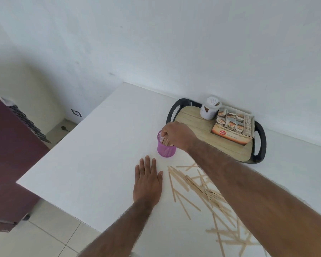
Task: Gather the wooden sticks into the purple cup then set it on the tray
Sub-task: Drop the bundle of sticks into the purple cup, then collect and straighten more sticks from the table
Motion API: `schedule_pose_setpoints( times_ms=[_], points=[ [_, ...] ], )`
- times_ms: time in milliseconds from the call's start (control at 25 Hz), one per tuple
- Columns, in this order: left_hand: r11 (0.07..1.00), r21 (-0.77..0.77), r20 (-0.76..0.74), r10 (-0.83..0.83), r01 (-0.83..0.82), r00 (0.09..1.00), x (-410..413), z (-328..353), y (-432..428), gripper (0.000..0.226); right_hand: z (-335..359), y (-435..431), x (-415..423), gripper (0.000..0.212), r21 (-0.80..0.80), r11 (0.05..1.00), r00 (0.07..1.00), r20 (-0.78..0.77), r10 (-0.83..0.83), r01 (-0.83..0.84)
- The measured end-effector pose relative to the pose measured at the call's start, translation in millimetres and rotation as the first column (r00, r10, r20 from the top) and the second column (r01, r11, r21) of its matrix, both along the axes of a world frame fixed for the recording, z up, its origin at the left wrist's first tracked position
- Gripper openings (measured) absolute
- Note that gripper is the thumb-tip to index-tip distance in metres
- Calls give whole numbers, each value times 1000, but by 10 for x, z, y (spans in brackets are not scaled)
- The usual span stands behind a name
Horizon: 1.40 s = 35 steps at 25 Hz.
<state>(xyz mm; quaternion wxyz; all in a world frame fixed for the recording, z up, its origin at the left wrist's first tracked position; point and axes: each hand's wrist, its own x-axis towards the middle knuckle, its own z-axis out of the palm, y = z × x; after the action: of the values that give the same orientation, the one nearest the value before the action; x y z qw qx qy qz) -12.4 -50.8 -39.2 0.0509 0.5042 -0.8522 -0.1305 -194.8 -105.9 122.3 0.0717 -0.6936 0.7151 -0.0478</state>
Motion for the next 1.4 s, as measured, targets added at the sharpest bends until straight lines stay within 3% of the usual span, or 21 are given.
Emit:
schedule_pose_setpoints(
  times_ms=[120, 280, 440, 560, 720, 840, 960, 1160, 1280, 1400],
  points=[
    [1000, 2, -9, -4, 4, 1000, -2, -4, 3, 67, 10, 47, 3, 22, 21, 999, 996, -70, 50, -49],
    [1000, 4, -17, -4, 4, 1000, 3, -2, -1, 67, 99, 175, -97, 21, -37, 998, 999, -28, 46, -47],
    [1000, 26, -14, -10, 10, 1000, 13, -12, -12, 64, 179, 531, -321, 19, -156, 985, 996, 75, -58, 69],
    [998, 41, -53, -43, 45, 998, 39, 24, -3, 63, 103, 1011, -556, 16, -169, 954, 960, 179, -216, 247],
    [945, -20, -83, -328, 327, 941, 56, 37, 213, 67, -287, 1865, -976, 21, 83, 844, 818, 210, -535, 530],
    [884, -60, -71, -467, 463, 882, -18, 42, 443, 74, -668, 2465, -1156, 34, 270, 730, 757, 3, -653, 629],
    [860, -49, -21, -509, 508, 860, -205, 64, 603, 78, -885, 2739, -1106, 33, 253, 701, 740, -114, -663, 667],
    [853, -18, 46, -520, 521, 853, -444, 60, 674, 82, -1049, 2696, -842, 33, 190, 853, 873, -71, -482, 486],
    [857, -16, 41, -514, 515, 857, -480, 40, 626, 89, -967, 2459, -910, 37, 145, 839, 845, 32, -534, 524],
    [871, -33, 43, -489, 490, 871, -500, 27, 502, 98, -890, 2180, -1003, 40, 209, 800, 813, 34, -581, 563]
  ],
)
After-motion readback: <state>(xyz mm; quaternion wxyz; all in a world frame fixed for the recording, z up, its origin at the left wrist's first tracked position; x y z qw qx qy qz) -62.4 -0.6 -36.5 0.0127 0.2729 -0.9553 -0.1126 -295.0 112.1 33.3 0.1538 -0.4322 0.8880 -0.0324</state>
